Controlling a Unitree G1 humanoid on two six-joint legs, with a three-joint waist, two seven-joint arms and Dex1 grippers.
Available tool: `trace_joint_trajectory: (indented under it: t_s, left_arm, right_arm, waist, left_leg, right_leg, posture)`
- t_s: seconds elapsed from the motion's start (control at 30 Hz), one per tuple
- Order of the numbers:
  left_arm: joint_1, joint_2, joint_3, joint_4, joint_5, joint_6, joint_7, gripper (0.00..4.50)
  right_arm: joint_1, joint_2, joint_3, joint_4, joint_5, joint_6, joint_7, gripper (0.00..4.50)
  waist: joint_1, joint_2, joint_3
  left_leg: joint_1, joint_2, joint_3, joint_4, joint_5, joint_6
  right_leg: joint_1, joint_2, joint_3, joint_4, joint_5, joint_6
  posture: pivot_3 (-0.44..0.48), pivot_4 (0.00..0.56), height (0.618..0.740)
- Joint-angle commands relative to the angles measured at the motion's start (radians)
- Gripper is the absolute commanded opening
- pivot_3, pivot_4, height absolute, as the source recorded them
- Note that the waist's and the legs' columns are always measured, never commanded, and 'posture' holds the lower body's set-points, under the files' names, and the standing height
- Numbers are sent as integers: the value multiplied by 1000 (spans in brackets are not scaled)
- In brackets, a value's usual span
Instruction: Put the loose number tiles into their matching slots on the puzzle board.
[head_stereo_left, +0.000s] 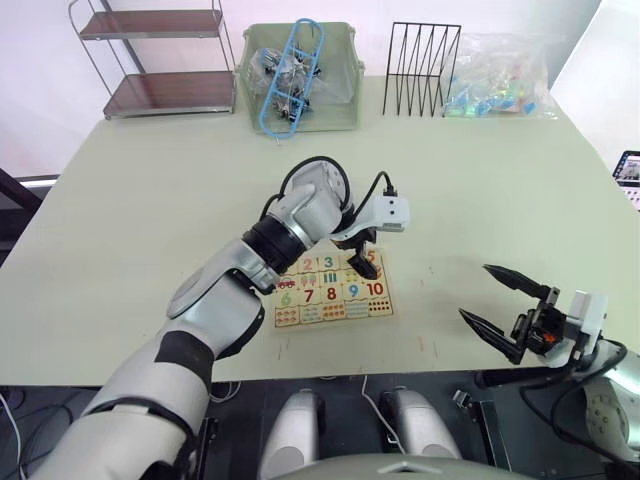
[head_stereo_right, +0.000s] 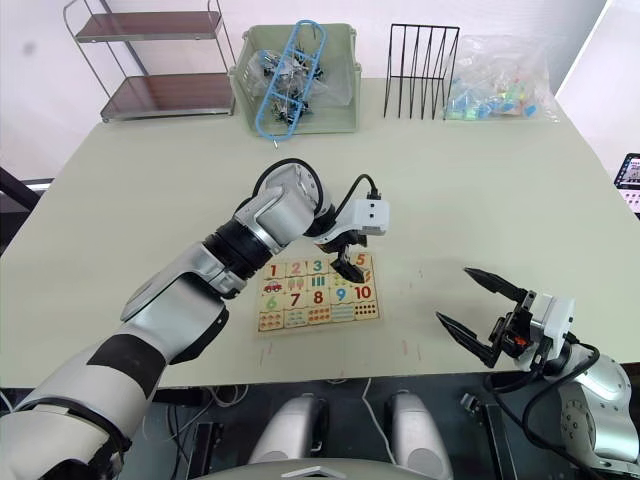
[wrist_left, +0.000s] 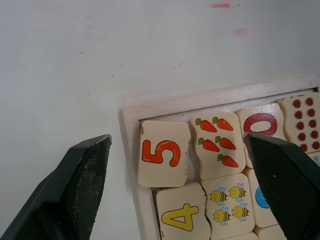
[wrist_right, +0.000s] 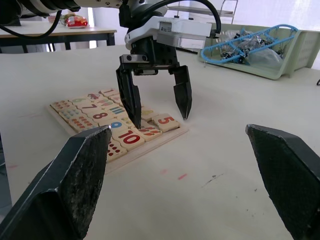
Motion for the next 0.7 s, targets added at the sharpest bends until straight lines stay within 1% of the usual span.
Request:
trace_joint_trajectory:
  t_s: [0.03, 0.23, 0.3, 0.5, 0.57, 0.63, 0.7]
  left_arm:
    - [-43, 19, 68, -48, -44, 23, -24, 4467]
    - [-46, 57, 156, -26, -115, 16, -28, 4467]
    - [-43, 68, 191, 11, -128, -9, 1, 4467]
    - [-18, 87, 273, 134, -152, -160, 80, 4467]
    - [-7, 83, 300, 175, -160, -215, 101, 4467]
    - [23, 72, 354, 200, -196, -314, 120, 4467]
    - [39, 63, 382, 227, -209, -361, 132, 4467]
  right_arm:
    - [-1, 0, -2, -9, 8, -15, -3, 4500]
    - [0, -1, -2, -11, 10, -15, -4, 4500]
    - [-2, -3, -2, -11, 11, -13, -5, 4500]
    - [-6, -5, 0, -12, 14, -8, -6, 4500]
    - [-8, -6, 0, -12, 14, -7, -5, 4500]
    - [-11, -8, -2, -11, 16, -4, -6, 4500]
    - [-12, -12, -6, -12, 18, 0, -6, 4500]
  waist:
    - [0, 0, 0]
    - [0, 1, 0]
    - [0, 1, 0]
    - [1, 1, 1]
    - [1, 1, 1]
    - [1, 1, 0]
    - [1, 1, 0]
  left_leg:
    - [-1, 0, -1, 1, 0, 0]
    - [-4, 0, -4, 5, 0, 0]
    - [-4, 0, -4, 5, 0, 0]
    - [-5, 0, -6, 6, 0, 0]
    - [-5, 0, -6, 6, 0, 0]
    - [-5, 0, -6, 6, 0, 0]
    - [-5, 0, -6, 6, 0, 0]
  right_leg:
    - [0, 0, -1, 0, 0, 0]
    - [0, 0, -4, 0, 0, 0]
    - [0, 0, -4, 0, 0, 0]
    - [0, 0, -6, 1, 0, 0]
    - [0, 0, -6, 1, 0, 0]
    - [0, 0, -6, 1, 0, 0]
    - [0, 0, -6, 1, 0, 0]
  posture:
    - [0, 150, 739]
    - [0, 150, 739]
    - [0, 150, 739]
    - [0, 150, 739]
    - [0, 150, 739]
    - [0, 150, 739]
    - [0, 150, 739]
